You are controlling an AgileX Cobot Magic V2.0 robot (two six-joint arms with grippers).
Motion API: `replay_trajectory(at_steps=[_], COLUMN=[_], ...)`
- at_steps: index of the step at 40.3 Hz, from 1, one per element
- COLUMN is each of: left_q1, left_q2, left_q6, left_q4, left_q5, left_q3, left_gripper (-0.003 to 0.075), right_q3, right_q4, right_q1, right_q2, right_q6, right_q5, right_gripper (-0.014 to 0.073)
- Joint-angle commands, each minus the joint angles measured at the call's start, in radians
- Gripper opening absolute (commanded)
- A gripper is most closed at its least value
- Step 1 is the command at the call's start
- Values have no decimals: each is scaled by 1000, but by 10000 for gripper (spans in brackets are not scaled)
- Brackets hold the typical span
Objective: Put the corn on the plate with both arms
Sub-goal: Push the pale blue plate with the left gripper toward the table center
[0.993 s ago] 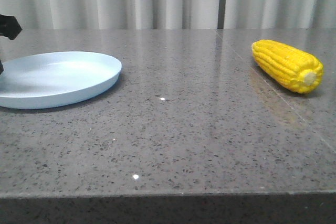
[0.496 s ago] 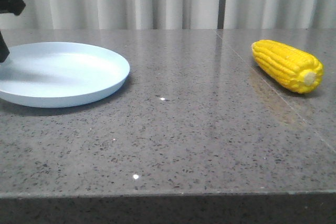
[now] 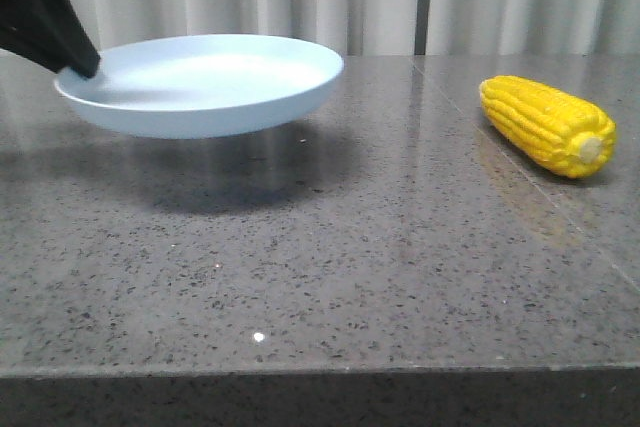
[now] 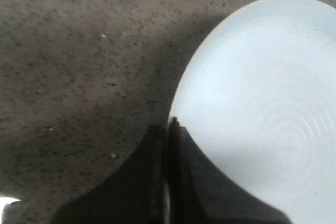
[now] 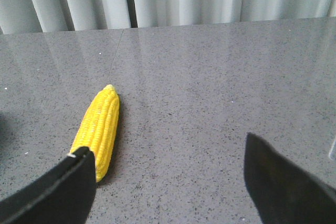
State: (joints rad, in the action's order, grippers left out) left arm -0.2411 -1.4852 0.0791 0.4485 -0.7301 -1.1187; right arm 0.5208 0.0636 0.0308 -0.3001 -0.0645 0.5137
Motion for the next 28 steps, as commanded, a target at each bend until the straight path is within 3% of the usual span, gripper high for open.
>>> replay_trajectory(at_steps=[1, 13, 16, 24, 26, 28], left_q1=[-49, -115, -115, -115, -115, -111], left_q2=[-10, -92, -101, -91, -72, -45], left_q6=[0, 0, 0, 3, 3, 1], left_q4=[66, 70, 70, 54, 27, -2], left_q5=[65, 135, 138, 140, 147, 156], left_q3=[-31, -31, -31, -31, -31, -31], left_gripper=[-20, -11, 54, 358, 390, 368], right_q3=[34, 34, 34, 34, 34, 34], right_q4=[-5, -5, -5, -5, -5, -5], right_q1=[-1, -1, -1, -1, -1, -1], right_q2=[-17, -17, -17, -17, -17, -17], right_q6=[7, 7, 7, 7, 7, 7], right_q5=[-83, -83, -83, -83, -83, -83], right_gripper=[602, 602, 602, 601, 601, 601])
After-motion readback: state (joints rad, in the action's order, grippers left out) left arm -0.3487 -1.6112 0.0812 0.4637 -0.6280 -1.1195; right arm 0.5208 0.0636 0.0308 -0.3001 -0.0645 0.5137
